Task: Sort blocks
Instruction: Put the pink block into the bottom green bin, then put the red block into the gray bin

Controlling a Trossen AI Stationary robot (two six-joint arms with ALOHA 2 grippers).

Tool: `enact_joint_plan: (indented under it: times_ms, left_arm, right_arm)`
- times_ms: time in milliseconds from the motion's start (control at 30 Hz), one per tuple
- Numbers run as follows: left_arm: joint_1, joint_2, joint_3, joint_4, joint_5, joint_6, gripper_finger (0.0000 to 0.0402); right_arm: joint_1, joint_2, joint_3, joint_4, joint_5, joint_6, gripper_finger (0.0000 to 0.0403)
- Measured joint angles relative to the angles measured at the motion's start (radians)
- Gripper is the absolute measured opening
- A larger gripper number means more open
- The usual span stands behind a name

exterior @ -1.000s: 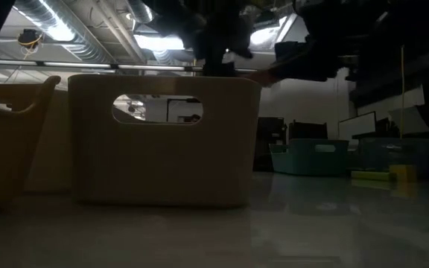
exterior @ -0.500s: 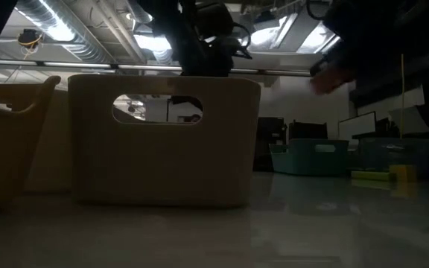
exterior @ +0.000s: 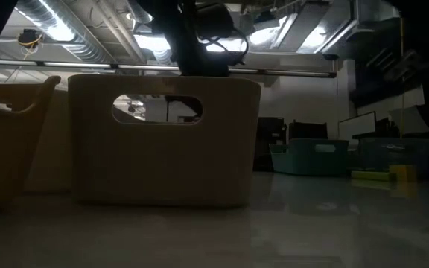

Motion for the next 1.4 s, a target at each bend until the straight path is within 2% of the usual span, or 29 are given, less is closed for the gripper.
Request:
enact_joint_plan:
  times_ms: [133,333,567,967,1133,1400]
  left_arm:
    - [0.0,0.0,-0.003,0.0,-0.029,-0.03,0.02]
    - [0.0,0.001,-0.013,-0.074,-0.064,-0.123,0.02]
    - [0.0,0.004,-0.013,-0.138,-0.132,-0.224,0.02]
    - [0.032,0.121,-0.013,-0.129,-0.169,-0.317,0.02]
    - [0.052,0.178,-0.013,-0.131,-0.137,-0.332,0.02]
    - [0.06,0.203,-0.013,-0.126,-0.111,-0.355,0.02]
  right_arm:
    - [0.108,0.0,0.0,-0.002,0.14,0.001,0.0076]
    - [0.226,0.0,0.0,-0.002,0.197,0.08,0.0087]
    - [0.3,0.0,0.001,-0.002,0.327,0.083,0.0089]
    - [0.302,0.0,0.002,-0.006,0.334,0.083,0.0089]
    - [0.302,0.0,0.002,-0.006,0.334,0.082,0.0089]
    - [0.302,0.0,0.002,-0.011,0.334,0.082,0.0089]
